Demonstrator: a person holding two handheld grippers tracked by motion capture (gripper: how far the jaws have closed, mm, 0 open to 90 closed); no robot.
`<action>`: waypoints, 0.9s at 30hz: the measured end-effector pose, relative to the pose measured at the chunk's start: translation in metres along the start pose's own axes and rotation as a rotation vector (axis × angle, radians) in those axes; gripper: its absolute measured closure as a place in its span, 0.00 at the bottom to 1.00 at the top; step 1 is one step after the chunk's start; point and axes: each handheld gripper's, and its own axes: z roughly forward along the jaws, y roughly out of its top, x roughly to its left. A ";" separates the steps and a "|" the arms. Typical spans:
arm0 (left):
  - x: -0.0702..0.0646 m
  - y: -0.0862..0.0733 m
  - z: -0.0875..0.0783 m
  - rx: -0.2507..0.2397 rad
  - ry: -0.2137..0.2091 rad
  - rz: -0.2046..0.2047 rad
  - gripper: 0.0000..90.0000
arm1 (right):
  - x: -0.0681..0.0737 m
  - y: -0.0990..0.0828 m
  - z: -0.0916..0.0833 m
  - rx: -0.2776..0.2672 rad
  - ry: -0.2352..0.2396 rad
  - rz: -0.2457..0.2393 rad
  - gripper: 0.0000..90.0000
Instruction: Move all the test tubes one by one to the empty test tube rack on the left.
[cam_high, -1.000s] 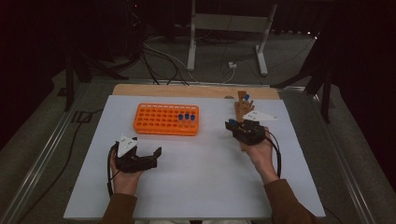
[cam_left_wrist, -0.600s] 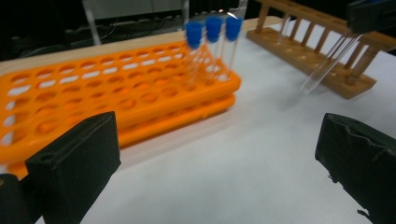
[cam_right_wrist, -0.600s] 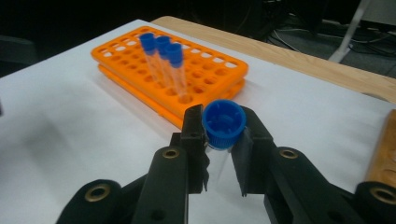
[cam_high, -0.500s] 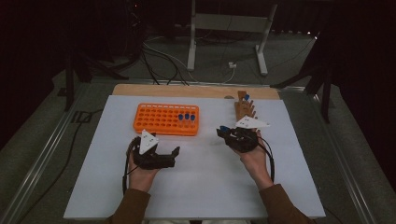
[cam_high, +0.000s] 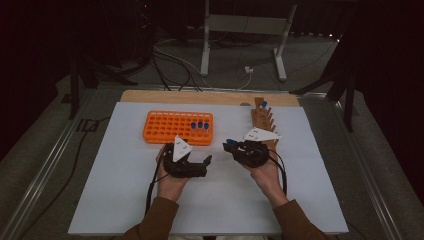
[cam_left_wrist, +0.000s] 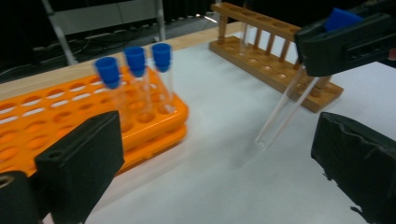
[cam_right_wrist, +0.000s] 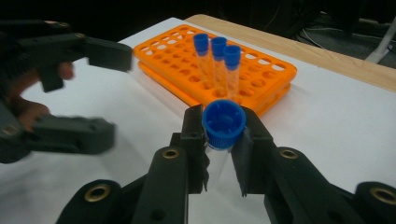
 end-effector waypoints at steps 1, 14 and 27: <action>-0.002 0.001 0.002 -0.002 -0.005 0.005 0.06 | 0.001 0.000 0.000 0.001 0.003 0.000 0.85; -0.026 0.005 0.021 -0.001 -0.065 0.099 0.44 | 0.010 0.002 0.002 0.009 0.050 -0.006 0.85; -0.038 0.005 0.027 -0.012 -0.096 0.171 0.81 | 0.011 0.002 0.002 0.013 0.077 0.011 0.85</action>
